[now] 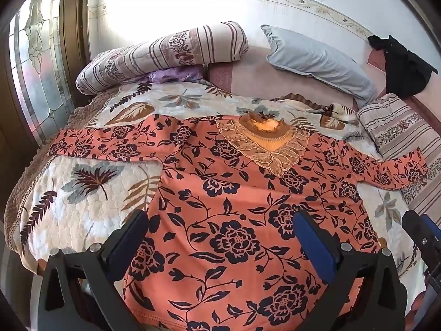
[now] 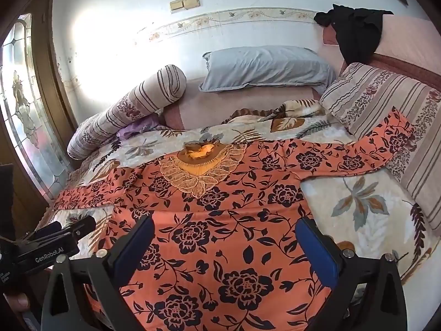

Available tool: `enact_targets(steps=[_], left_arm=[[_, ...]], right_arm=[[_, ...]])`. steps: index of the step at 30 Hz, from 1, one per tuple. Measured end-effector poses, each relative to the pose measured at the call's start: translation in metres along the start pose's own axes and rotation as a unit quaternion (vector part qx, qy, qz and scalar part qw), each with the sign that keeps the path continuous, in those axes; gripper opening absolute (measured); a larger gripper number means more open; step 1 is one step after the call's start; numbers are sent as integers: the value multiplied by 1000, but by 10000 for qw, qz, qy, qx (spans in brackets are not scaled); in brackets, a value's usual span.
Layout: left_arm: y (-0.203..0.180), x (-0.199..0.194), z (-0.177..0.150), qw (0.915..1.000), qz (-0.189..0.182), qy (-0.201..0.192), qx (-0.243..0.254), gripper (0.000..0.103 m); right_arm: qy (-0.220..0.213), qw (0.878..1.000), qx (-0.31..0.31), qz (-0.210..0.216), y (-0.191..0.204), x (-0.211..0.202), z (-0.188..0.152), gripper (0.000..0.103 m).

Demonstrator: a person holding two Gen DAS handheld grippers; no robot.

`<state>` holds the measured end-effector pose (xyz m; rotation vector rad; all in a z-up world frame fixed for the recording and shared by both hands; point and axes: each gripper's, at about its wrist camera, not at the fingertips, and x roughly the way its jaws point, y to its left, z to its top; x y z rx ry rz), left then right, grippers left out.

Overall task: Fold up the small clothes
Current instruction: 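Position both grippers above the orange floral dress hem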

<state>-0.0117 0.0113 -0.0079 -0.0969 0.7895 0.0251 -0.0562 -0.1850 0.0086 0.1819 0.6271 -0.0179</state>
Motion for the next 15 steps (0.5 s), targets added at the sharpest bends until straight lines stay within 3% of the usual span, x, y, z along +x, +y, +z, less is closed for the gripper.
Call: enact_targets(steps=[15], left_arm=[[1, -1, 1, 10000, 10, 16, -3, 103]], right_arm=[[61, 9999, -103, 85, 8, 1, 0, 103]])
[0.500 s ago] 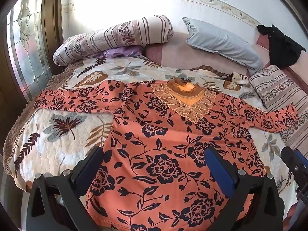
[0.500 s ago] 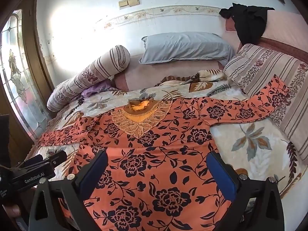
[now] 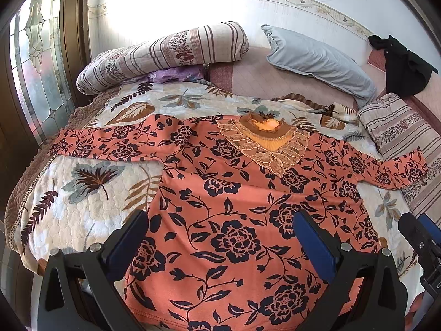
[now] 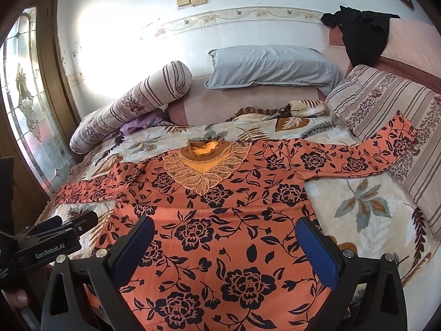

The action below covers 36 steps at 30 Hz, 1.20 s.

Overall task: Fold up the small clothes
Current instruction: 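Position both grippers above the orange floral dress hem, then grasp the sleeve cuff with the right gripper and lift it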

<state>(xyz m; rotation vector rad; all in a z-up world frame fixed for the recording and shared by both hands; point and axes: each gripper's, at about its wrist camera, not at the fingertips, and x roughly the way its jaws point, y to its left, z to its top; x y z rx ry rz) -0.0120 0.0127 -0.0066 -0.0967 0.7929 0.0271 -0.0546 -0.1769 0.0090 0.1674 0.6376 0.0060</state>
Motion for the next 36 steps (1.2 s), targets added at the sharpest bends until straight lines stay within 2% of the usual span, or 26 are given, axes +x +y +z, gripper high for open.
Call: enact_targets(steps=[7, 17, 36], left_arm=[[0, -1, 1, 10000, 11, -18, 16, 103], [0, -1, 2, 10000, 11, -12, 19, 103], [-1, 3, 0, 10000, 13, -3, 38, 103]], right_arm=[[176, 9998, -91, -27, 2, 2, 2, 103], [-6, 9998, -184, -32, 4, 3, 0, 103], [62, 9998, -181, -41, 4, 8, 0, 103]])
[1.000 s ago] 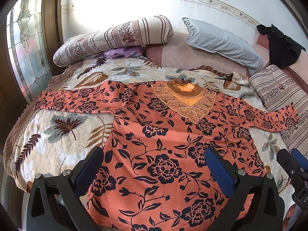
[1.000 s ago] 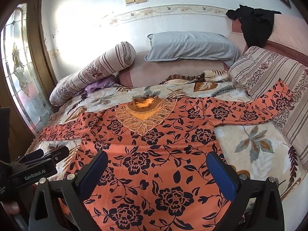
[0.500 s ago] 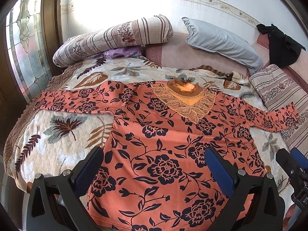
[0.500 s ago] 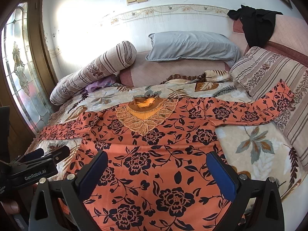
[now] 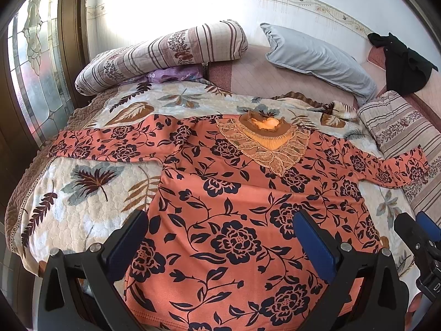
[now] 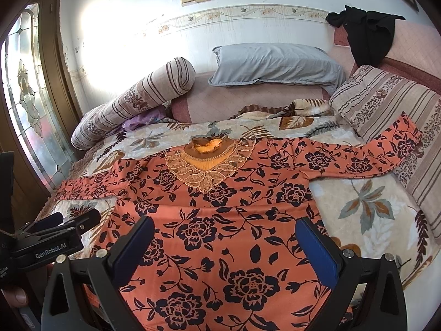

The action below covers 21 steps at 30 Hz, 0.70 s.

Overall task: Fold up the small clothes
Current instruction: 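Grasp the sleeve cuff with the right gripper and lift it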

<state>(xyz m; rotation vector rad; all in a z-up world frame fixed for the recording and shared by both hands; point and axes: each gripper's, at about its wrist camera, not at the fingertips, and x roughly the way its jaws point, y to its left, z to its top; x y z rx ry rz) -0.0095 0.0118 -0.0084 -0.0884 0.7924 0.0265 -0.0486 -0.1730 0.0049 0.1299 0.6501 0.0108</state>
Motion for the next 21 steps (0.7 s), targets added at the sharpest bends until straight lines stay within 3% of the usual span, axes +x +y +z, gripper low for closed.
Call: enact_targets(steps=[8, 12, 17, 21], left_arm=[[1, 4, -1, 10000, -16, 23, 11, 103], [12, 13, -2, 9999, -45, 87, -88, 103], [42, 39, 0, 9989, 142, 286, -338, 103], [74, 63, 5, 9967, 383, 421, -578, 103]], right_arm=[[-66, 9999, 76, 62, -2, 4, -2, 103], [125, 9996, 212, 148, -14, 13, -3, 103], [453, 9937, 1024, 94, -75, 30, -5, 103], [492, 9812, 1840, -302, -160, 46, 6, 103]])
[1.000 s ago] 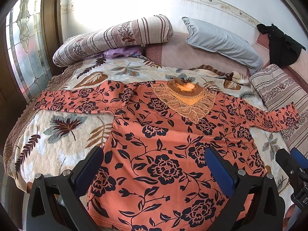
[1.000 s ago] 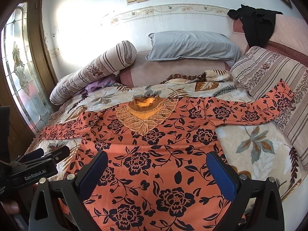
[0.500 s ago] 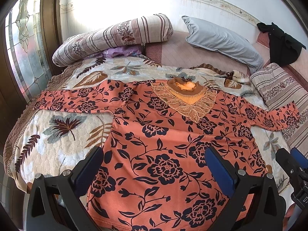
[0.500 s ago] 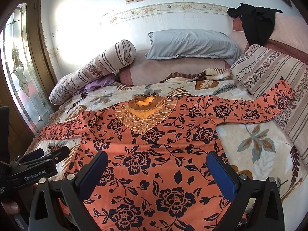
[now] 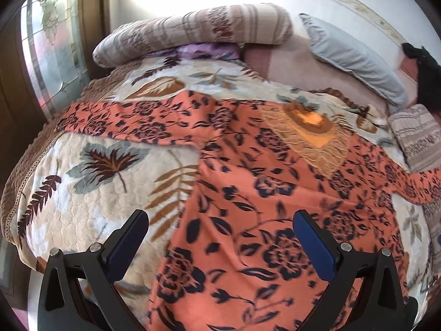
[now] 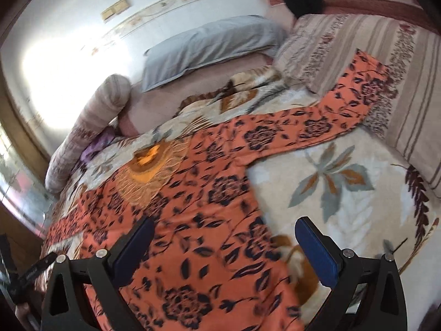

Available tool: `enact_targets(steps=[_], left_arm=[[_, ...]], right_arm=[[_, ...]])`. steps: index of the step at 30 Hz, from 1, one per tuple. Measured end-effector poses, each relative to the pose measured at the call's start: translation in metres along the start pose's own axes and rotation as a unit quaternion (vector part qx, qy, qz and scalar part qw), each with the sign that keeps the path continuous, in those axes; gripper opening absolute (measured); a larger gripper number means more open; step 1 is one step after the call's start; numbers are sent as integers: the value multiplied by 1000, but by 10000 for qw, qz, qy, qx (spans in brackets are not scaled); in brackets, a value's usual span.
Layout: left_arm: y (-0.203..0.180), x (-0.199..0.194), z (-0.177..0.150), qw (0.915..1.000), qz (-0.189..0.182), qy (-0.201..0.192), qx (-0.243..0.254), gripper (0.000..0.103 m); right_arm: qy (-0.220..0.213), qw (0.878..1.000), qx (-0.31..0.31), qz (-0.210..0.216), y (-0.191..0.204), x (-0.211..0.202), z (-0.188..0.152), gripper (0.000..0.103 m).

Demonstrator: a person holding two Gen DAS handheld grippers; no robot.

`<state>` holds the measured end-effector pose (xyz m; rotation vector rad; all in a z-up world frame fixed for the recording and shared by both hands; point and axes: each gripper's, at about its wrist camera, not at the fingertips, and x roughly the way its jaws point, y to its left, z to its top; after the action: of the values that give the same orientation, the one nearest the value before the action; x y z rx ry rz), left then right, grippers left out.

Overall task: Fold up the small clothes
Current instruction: 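Grasp the sleeve cuff with the right gripper and lift it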

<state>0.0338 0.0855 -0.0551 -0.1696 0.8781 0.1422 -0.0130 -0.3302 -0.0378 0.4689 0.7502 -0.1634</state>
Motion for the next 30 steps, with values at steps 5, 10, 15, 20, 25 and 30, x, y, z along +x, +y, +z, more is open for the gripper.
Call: enact_targets(steps=[5, 10, 15, 20, 25, 30], left_arm=[[39, 31, 19, 9988, 312, -23, -374, 103], [78, 62, 38, 9942, 625, -89, -872, 103], [109, 89, 46, 9889, 998, -105, -1097, 103], [130, 106, 42, 9848, 1088, 28, -1354, 103], [146, 101, 44, 9810, 925, -117, -1704, 103], [153, 89, 48, 9777, 832, -366, -1893, 103]], right_arm=[[-714, 9918, 746, -756, -103, 18, 90, 103], [-1022, 9769, 1295, -1356, -185, 46, 177, 96], [-999, 9631, 1465, -2023, -224, 76, 228, 81], [-908, 9496, 1215, -2743, -228, 107, 261, 48], [-781, 9567, 607, -2739, -185, 111, 283, 10], [-1217, 9798, -262, -1565, -53, 87, 291, 10]])
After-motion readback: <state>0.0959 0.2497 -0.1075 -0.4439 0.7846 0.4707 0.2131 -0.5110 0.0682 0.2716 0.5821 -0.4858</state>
